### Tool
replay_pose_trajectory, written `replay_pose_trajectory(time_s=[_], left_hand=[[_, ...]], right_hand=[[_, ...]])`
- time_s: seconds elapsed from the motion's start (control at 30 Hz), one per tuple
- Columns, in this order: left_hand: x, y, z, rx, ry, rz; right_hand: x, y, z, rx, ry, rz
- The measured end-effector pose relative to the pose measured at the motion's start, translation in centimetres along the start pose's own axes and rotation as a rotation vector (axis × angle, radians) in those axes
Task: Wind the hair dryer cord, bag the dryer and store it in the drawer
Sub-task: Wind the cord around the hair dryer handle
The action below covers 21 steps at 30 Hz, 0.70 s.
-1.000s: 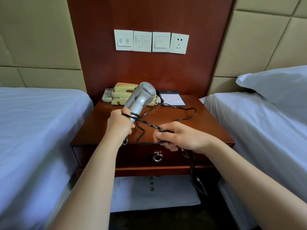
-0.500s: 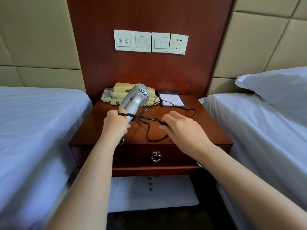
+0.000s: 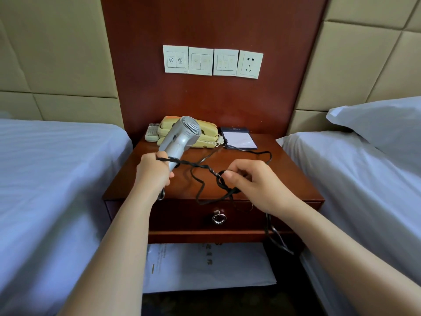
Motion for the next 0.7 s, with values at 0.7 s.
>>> replay_pose_trajectory(time_s=[0.7], left_hand=[[-0.8,-3.7,-0.6,-0.28,0.183,0.214]], right_hand=[[10.5,-15.5,-1.3,0.547,0.169,-0.69]])
Point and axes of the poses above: each hand's wrist, its own z-axis towards the middle knuckle, its own y-axis out of the palm, x = y × z, the point moved 9 cm from there along z, towards the middle knuckle, and after that the axes turned 13 degrees about z, right-handed, at the moved point
